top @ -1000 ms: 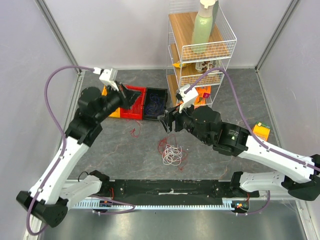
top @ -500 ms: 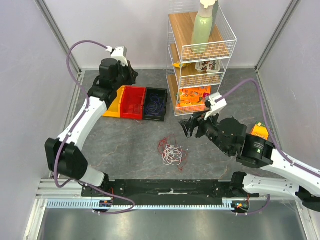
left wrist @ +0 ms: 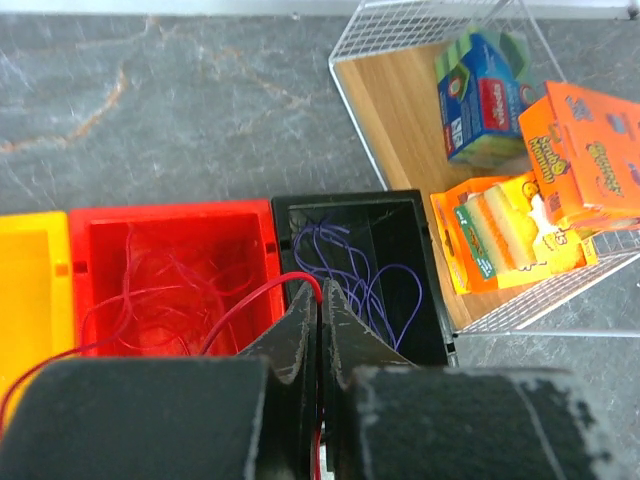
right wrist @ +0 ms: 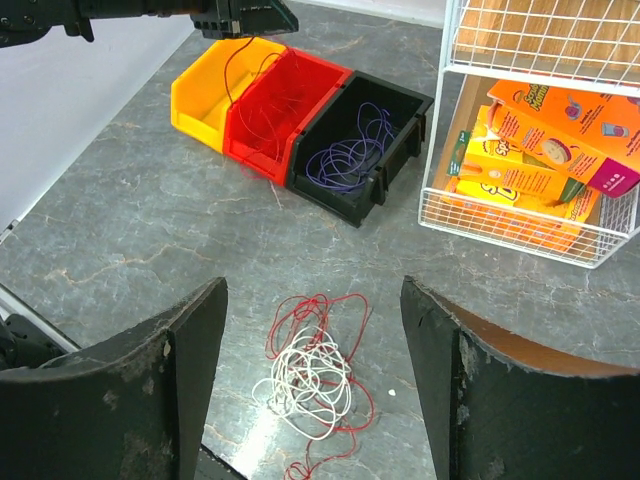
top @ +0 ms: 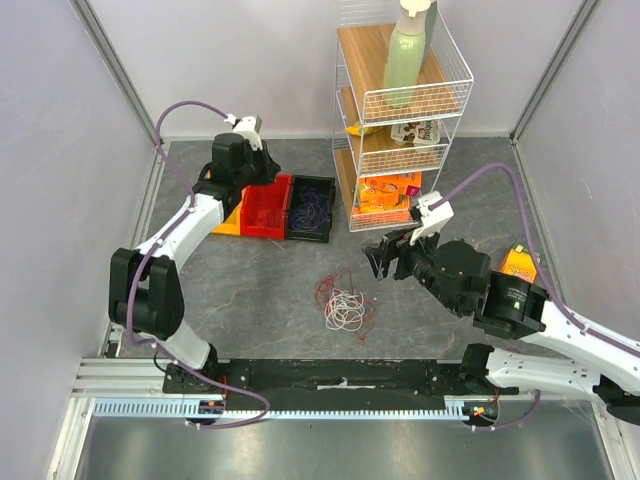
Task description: Untangle the cables
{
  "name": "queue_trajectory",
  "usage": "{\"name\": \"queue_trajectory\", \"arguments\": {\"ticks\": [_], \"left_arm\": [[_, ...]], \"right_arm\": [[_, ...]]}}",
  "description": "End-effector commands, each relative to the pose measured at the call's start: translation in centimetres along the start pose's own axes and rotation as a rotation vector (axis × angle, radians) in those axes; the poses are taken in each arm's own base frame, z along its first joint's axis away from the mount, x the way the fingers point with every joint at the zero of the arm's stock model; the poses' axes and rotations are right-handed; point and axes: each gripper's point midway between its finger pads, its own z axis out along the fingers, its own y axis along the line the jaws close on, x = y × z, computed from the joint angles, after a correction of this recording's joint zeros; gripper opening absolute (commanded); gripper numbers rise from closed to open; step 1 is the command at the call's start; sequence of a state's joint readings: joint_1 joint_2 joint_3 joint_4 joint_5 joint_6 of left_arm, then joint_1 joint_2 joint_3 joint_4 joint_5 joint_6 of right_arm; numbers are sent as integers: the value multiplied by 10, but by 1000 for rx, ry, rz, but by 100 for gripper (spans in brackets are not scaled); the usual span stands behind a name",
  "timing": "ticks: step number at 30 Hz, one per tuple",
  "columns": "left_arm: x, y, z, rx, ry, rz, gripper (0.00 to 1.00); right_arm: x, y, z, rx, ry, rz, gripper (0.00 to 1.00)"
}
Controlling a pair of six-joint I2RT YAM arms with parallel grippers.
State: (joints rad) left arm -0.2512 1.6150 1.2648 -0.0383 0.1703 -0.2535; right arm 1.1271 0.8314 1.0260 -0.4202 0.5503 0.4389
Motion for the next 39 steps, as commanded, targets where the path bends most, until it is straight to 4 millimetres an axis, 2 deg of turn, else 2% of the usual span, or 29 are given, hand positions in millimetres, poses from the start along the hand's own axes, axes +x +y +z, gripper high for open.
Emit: {"name": "queue_trajectory", "arguments": {"ticks": [1,4,6,11,16,19,21,22,25,28,32,34,35,36,39], "left_arm": [[-3,-5,1,20,-42,-78,2],[20,11,-1,-81,17,-191,2],[26,15,3,-108,36,-232,1],[32,21,28,-135,139,-289,1],[36,41,60,-167,201,-295,2],[36,53,67,-202,256,-306,2],[44,54,67,-200,284,-314,4],[46,52,65,-190,289,-318,8],[47,52,54,-201,283,-320,30],[46,46,39,-192,291,-329,44],[37,41,14,-200,269,-317,50],[37,41,2,-216,272,-308,65],[39,41,-3,-221,281,-298,81],[42,42,-9,-234,295,-287,87],[57,55,-34,-328,320,-271,93]], "right_arm": [[3,1,5,9,8,10,77],[7,2,7,7,16,9,78],[7,3,7,4,16,14,78],[7,6,7,-12,17,20,77],[9,5,5,-13,15,38,78],[11,2,3,-10,14,52,77],[11,1,2,-6,10,57,78],[11,0,2,-3,9,55,77],[11,1,3,0,13,47,77],[11,5,7,-9,19,38,77],[13,6,10,-11,25,26,77],[14,7,10,-16,29,24,78],[14,7,10,-16,29,25,78],[15,8,10,-17,29,27,78],[18,8,11,-20,36,25,78]]}}
